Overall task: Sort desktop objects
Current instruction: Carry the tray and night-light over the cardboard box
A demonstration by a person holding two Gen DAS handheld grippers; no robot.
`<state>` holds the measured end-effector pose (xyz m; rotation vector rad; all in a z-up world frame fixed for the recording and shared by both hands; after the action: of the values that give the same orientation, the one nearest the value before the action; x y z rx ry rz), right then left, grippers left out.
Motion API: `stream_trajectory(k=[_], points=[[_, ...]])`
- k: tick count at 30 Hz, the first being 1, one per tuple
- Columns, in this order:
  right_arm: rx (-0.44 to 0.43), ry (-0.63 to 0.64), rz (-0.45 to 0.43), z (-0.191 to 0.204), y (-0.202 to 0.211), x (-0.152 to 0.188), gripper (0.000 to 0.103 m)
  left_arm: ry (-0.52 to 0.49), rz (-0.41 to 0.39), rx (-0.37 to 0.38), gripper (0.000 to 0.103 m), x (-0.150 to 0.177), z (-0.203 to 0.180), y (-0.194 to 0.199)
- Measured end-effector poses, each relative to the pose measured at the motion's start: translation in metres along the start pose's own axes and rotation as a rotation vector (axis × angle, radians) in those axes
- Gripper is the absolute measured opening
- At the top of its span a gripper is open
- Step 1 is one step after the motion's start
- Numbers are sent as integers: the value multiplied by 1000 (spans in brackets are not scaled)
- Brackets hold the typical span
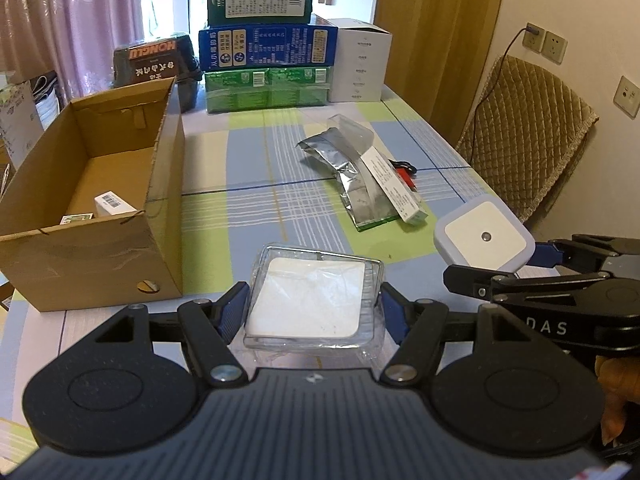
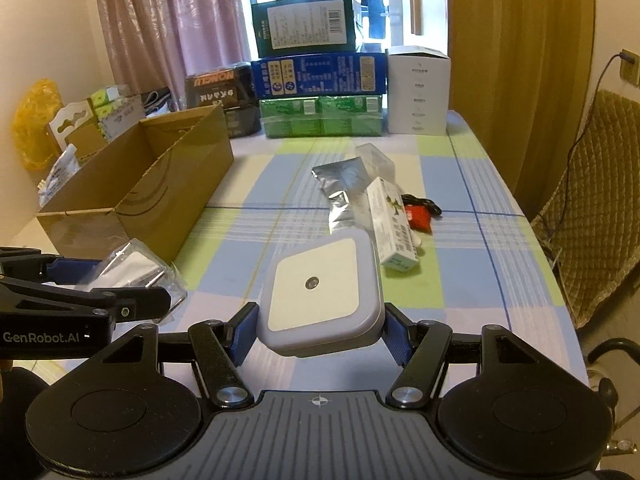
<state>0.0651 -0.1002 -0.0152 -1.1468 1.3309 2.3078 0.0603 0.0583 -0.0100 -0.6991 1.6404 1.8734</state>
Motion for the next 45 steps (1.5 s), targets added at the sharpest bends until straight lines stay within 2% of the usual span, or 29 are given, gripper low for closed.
stream_trajectory(k=[13,29,40,45], points=[[-32,46,-5,21,-10,-16,62,21,-26,-39,64,-7,30,11],[-184,151,-34,93,-62,-81,62,69,-62,-180,64,-34,131,17],[-253,219,-30,138,-110,-126,62,51,-66,-256,64,-62,190,-7],[-263,229,-17,146,-125,-135,62,50,-57,-262,64,-70,208,-22]])
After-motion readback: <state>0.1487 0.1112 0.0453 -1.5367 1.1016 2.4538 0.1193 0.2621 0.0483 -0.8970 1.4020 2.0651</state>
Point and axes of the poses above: each gripper's, at about its wrist camera, not at the fingertips, and y roughly against the way its jaws point, z to its left, x to its underside, the point moved 3 cm from there along -y, roughly the way its jaws point, and after that the axes turned 15 degrees about -x, right-handed, at the moved point
